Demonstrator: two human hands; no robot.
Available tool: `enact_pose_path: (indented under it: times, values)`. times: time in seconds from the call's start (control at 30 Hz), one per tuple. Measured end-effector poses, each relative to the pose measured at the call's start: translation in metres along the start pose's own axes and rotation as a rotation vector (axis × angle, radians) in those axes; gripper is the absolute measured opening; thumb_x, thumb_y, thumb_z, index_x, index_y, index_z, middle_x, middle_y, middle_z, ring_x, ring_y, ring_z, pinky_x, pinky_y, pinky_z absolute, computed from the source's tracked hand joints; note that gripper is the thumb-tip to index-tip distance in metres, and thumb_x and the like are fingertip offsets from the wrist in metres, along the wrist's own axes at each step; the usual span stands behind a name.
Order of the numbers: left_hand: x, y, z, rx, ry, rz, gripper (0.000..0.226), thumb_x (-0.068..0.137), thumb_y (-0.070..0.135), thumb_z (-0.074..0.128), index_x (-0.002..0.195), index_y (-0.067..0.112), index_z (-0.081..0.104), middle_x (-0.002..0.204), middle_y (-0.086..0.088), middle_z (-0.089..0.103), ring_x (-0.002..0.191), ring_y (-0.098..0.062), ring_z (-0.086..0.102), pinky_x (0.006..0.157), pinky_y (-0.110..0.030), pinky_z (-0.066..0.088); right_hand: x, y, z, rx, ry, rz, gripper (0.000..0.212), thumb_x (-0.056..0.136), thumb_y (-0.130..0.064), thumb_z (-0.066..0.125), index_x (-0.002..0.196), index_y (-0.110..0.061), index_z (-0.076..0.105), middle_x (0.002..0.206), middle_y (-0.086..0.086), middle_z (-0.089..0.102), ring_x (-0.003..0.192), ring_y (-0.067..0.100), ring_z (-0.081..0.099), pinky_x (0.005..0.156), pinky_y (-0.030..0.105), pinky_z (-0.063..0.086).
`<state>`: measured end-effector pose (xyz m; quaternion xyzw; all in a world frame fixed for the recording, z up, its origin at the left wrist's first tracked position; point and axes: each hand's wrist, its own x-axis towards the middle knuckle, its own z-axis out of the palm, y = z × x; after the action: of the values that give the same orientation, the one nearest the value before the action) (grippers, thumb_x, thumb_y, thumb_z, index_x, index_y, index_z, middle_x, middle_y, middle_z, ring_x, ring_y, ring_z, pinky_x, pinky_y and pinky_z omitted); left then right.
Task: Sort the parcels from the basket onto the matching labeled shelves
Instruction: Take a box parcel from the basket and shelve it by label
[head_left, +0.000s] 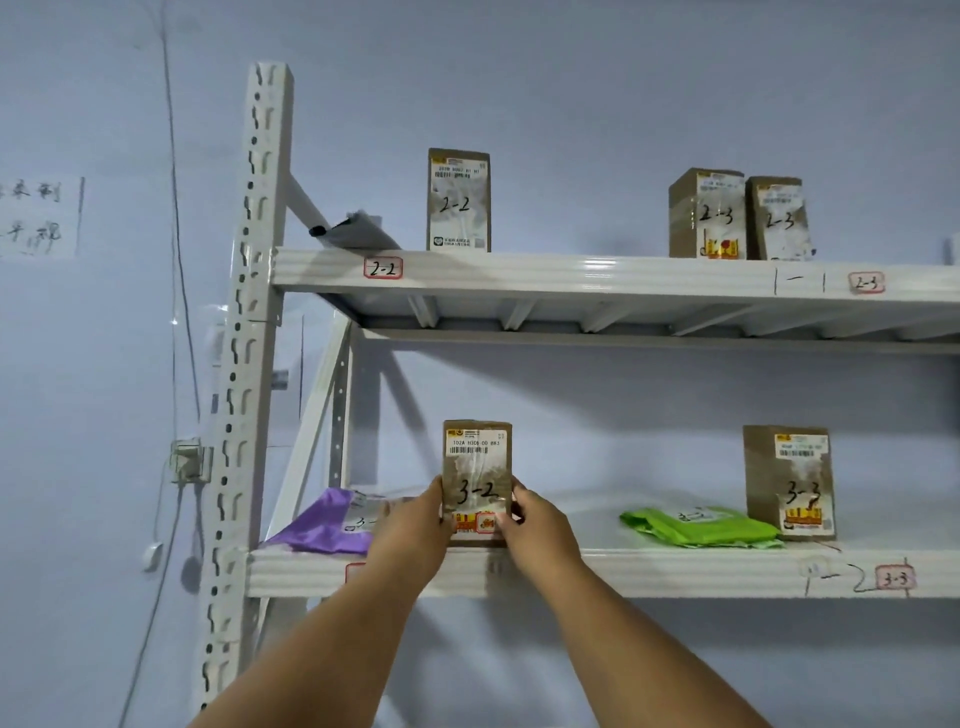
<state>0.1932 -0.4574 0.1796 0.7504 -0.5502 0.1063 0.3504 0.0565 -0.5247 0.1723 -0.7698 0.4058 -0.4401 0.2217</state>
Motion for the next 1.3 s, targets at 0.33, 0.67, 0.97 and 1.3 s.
enact_pose_path:
  times: [0.33, 0.67, 0.97, 1.3]
  values:
    - [0.019, -0.009, 0.017, 0.074, 0.024, -0.009, 0.071, 0.093, 0.039, 0.055, 0.152, 0.033, 0.016, 0.123, -0.002, 0.066, 0.109, -0.023, 0.062, 0.085, -0.035, 0.051, 0.008, -0.001, 0.014, -0.304, 0.093, 0.074, 0.023, 0.090, -0.037, 0.060, 0.111, -0.029, 0.063, 0.108, -0.007, 0.070, 0.100, 0.021, 0.064, 0.076, 0.028, 0.048]
    - [0.020, -0.017, 0.020, -0.061, -0.030, -0.077, 0.085, 0.088, 0.046, 0.062, 0.153, 0.023, 0.013, 0.138, -0.001, 0.056, 0.125, -0.024, 0.054, 0.101, -0.038, 0.045, 0.005, 0.002, 0.013, -0.327, 0.104, 0.073, 0.083, 0.088, -0.047, 0.063, 0.150, -0.009, 0.023, 0.126, 0.010, 0.061, 0.118, 0.028, 0.057, 0.085, 0.035, 0.048]
    - [-0.010, -0.026, -0.017, 0.211, 0.073, -0.027, 0.049, 0.099, 0.043, 0.037, 0.143, 0.022, 0.043, 0.149, -0.002, 0.043, 0.137, -0.023, 0.039, 0.112, -0.038, 0.034, -0.009, -0.014, -0.004, -0.404, 0.258, -0.531, 0.052, 0.102, -0.036, 0.035, 0.149, -0.013, 0.036, 0.159, 0.005, 0.026, 0.148, 0.024, 0.020, 0.119, 0.035, 0.019]
    - [-0.132, -0.082, -0.113, 0.473, 0.190, -0.311, 0.042, 0.101, 0.038, 0.028, 0.133, 0.034, 0.054, 0.156, 0.002, 0.032, 0.149, -0.021, 0.012, 0.118, -0.043, 0.020, -0.061, -0.066, 0.063, -0.363, -0.255, -0.810, 0.048, 0.102, -0.038, 0.026, 0.138, -0.021, 0.053, 0.147, 0.001, 0.047, 0.140, 0.023, 0.035, 0.114, 0.037, 0.029]
